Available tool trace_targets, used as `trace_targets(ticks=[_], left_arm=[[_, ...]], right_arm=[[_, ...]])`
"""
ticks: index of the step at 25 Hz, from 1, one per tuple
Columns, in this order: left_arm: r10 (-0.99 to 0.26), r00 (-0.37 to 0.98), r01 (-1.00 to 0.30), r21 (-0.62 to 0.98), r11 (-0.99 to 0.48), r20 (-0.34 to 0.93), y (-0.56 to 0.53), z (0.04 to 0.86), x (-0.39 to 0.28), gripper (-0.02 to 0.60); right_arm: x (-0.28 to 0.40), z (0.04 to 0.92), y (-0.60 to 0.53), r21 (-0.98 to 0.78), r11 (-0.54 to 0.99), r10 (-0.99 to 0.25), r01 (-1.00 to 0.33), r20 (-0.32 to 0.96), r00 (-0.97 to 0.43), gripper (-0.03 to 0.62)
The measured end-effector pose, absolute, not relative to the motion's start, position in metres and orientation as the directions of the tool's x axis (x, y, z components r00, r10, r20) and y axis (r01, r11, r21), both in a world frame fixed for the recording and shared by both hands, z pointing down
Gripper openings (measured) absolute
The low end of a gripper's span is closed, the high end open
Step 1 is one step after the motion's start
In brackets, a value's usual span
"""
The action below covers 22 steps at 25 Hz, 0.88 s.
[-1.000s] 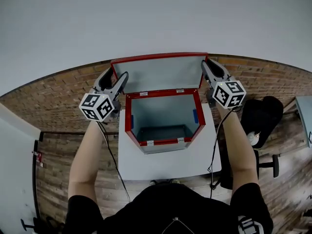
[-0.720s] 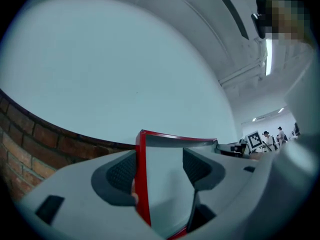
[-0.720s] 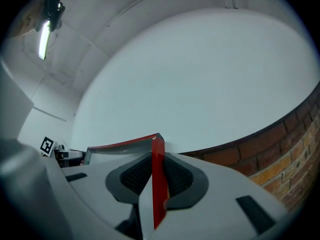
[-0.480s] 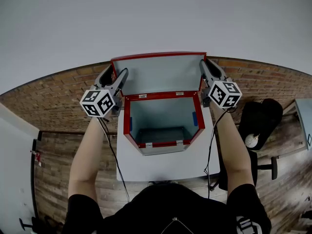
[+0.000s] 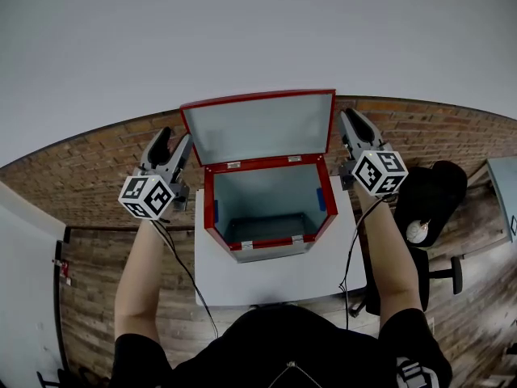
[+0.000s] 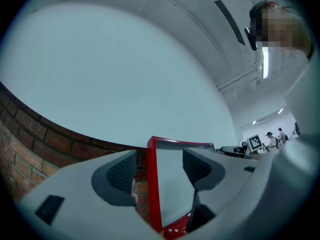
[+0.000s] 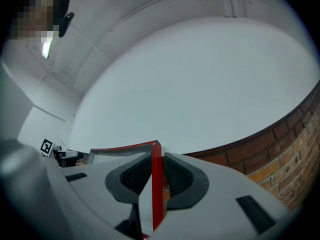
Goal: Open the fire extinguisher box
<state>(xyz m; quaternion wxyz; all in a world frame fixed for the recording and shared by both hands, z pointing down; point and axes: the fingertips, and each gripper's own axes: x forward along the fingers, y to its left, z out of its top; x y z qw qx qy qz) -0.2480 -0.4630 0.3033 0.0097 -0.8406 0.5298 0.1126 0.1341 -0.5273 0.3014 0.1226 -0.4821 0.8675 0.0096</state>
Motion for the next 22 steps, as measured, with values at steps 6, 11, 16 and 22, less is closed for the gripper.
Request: trace_targets(ticks=[6, 11, 16, 22], left_arm=[[-0.854, 0.436, -0.886, 0.032, -0.463, -0.283, -0.383, 0.296, -0.242, 0.173], [-0.838, 0.440, -0.880, 0.035, -0.475, -0.322, -0.333, 0.296, -0.229, 0.097], [-0.835, 0.480, -0.868, -0.007, -0.497, -0.269, -0.298, 0.323, -0.191, 0.054], [-0.841, 0.508, -0.839, 0.114, -0.532, -0.186, -0.277, 0.375, -0.160, 0.048]], right_arm=[[0.132, 0.293, -0.462, -0.085, 0.590, -0.790, -0.803, -0.270, -0.551, 0.059], [0.100, 0.291, -0.402, -0.004, 0.658, -0.727, -0.753, -0.265, -0.633, 0.038], [0.059, 0.319, -0.359, 0.018, 0.698, -0.695, -0.716, -0.220, -0.684, 0.028], [0.016, 0.370, -0.312, 0.061, 0.733, -0.669, -0.678, -0.121, -0.734, 0.018]])
